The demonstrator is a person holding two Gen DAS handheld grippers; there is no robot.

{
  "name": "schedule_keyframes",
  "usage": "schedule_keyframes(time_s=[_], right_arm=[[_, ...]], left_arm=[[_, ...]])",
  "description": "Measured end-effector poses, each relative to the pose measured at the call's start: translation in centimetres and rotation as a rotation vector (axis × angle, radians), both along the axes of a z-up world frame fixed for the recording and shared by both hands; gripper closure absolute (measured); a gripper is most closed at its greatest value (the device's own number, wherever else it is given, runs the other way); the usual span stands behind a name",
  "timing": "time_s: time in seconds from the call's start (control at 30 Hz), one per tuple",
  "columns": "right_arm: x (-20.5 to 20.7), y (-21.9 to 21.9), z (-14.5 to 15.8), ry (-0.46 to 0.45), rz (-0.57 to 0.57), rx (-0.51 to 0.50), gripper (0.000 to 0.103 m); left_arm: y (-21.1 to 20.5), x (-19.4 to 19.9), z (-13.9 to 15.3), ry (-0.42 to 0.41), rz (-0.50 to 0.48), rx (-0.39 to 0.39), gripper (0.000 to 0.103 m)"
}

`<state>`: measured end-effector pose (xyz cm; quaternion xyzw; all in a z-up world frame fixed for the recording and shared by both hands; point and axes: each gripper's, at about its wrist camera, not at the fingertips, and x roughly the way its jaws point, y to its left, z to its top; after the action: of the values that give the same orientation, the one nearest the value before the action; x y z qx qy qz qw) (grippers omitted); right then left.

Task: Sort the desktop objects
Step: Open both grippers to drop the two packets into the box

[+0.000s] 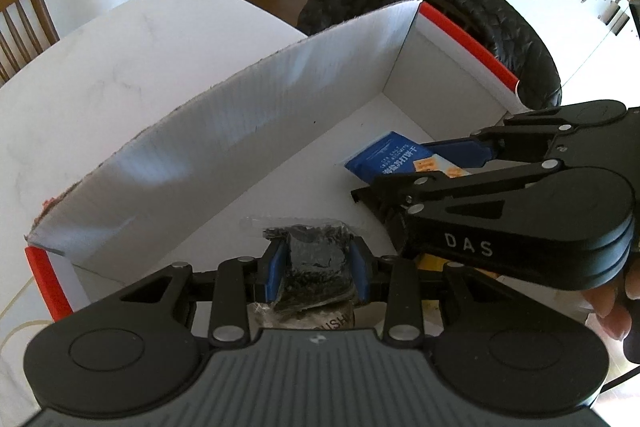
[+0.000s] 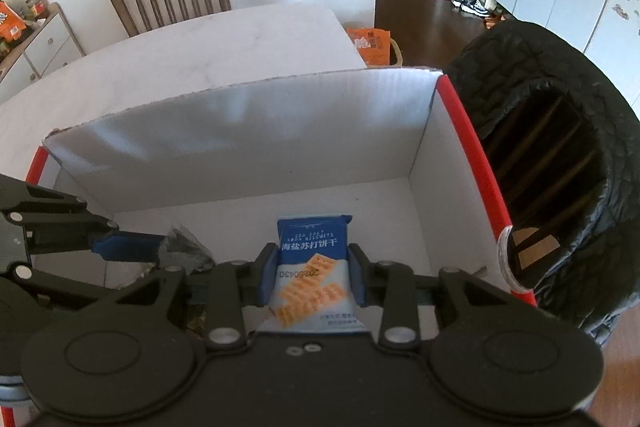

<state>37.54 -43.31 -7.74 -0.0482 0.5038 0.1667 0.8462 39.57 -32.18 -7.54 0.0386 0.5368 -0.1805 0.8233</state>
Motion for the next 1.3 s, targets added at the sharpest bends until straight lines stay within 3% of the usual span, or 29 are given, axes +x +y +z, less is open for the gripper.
schedule_keyframes(time_s=[0.37,0.6,0.83,0.97,1.2,1.3], right_arm=[[1.0,0.8,-0.5,0.049,0.019,-0.026,0.064],[1.0,0.9,-0.5,0.048,0.019,-0.030,0.061],[0.5,0.4,-0.4,0.043,0.014,-0.007,0.055],[0.3,0.1,0.2,0.022,0.004,0.011,0.038],[-0.5,-0.5,1.8,-0.012,0.006,0.032,0.038],[-1.1,-0.8,2.5,-0.029,0.009,0.045,0.034]], left_arm=[[0.0,-0.2,-0.4,0.016,0.013,-0.005,0.067],[1.0,-0.5,-0.1,-0.013,0.051,-0.011,0.043],[1.7,-1.0,0.6,-0.035,0.070,-0.032,0.042],[2.0,-1.4,1.1,-0.050,0.075,-0.049,0.042],[2.4,-2.4,2.2,-0.091,0.079,-0.075,0.041],[2.6,-2.9,2.7,-0.106,0.085,-0.086,0.037]])
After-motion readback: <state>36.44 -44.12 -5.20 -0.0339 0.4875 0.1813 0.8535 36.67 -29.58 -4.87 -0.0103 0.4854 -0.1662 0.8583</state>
